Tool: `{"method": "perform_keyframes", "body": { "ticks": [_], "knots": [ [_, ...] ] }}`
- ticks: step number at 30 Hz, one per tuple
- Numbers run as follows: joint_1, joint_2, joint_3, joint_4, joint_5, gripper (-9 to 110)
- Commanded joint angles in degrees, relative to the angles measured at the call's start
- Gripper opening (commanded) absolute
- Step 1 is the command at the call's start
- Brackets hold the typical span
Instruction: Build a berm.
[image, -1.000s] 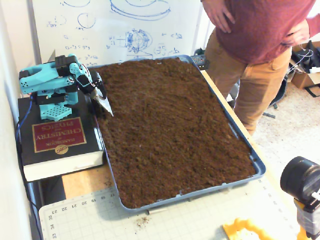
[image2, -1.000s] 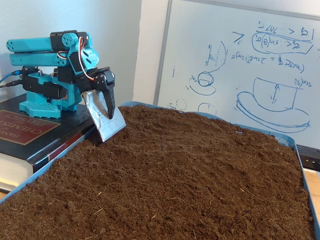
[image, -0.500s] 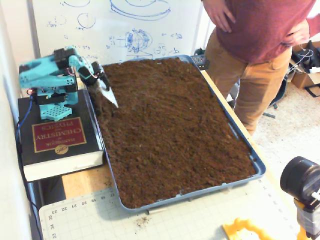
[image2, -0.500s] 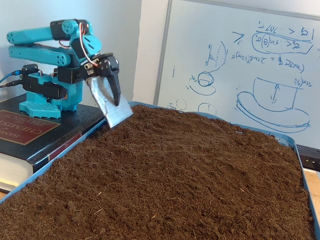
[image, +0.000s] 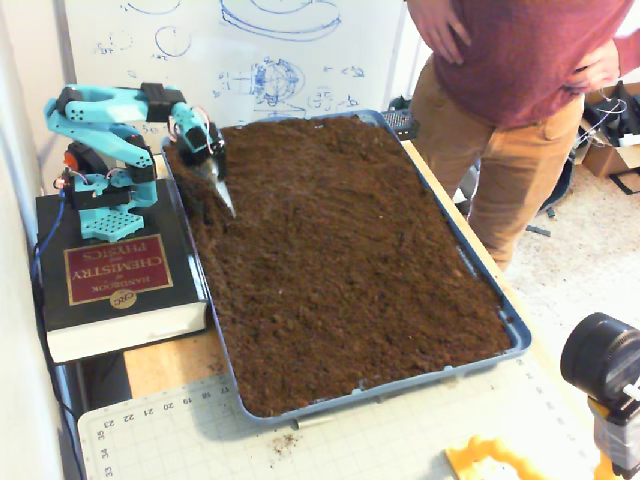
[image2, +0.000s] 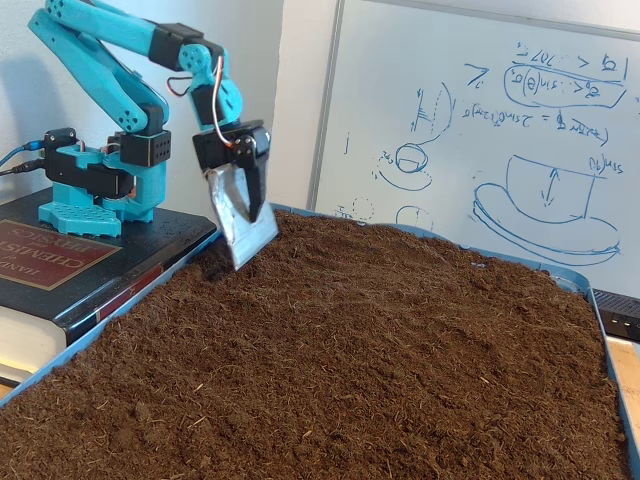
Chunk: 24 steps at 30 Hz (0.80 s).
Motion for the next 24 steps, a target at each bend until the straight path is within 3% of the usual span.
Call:
{"method": "perform_keyframes", "body": {
  "ticks": [1, 11, 24],
  "knots": [
    [-4.7, -2.6, -6.8, -0.8, 6.6, 0],
    [-12.0, -7.9, -7.5, 8.8, 8.6, 0],
    [-12.7, -16.3, -9.2, 8.9, 7.6, 0]
  ]
}}
